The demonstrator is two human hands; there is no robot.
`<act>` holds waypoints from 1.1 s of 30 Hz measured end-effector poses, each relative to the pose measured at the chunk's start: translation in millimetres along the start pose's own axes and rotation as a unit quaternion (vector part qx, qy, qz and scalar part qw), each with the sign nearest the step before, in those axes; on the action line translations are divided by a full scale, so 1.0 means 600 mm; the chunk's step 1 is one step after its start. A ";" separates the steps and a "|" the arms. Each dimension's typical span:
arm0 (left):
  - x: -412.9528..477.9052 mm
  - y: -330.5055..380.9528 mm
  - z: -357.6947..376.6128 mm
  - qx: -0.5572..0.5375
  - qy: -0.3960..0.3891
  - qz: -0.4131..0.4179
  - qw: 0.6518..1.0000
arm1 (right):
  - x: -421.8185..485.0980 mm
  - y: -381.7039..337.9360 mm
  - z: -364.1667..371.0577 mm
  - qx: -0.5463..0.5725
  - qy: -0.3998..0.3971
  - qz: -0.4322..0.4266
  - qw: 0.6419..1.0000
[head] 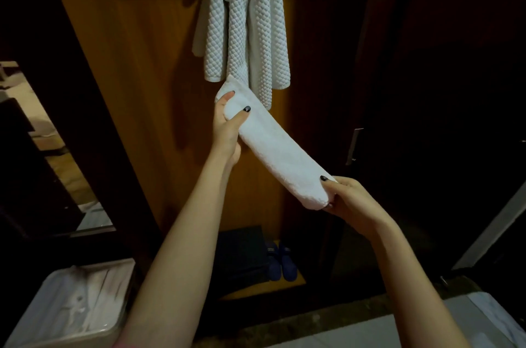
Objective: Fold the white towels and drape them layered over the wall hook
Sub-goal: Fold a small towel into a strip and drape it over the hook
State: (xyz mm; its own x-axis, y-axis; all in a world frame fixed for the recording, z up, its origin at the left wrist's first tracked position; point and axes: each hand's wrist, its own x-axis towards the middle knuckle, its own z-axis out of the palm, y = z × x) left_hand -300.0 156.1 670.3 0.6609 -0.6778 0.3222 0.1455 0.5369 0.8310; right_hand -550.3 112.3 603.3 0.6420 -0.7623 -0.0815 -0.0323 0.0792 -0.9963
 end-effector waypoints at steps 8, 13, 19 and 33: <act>0.004 0.006 0.005 -0.127 -0.026 -0.062 0.990 | 0.017 0.029 0.033 0.152 -0.070 0.013 0.986; 0.010 0.004 -0.003 -0.099 -0.031 -0.045 0.994 | 0.017 0.024 0.043 0.125 -0.109 0.013 0.986; 0.028 0.007 -0.023 0.038 0.016 0.006 0.999 | 0.027 0.022 0.032 0.057 0.008 -0.006 0.998; 0.048 -0.027 -0.077 0.091 0.009 -0.111 0.990 | 0.048 0.000 -0.044 -0.060 0.195 -0.119 0.972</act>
State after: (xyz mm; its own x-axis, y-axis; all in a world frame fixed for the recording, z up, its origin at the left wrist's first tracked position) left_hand -249.4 151.2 645.2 0.6409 -0.7589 0.1157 0.1553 0.2757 0.9486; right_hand -552.2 73.3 599.9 0.3033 -0.9375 0.1705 -0.0227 -0.1859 -0.9823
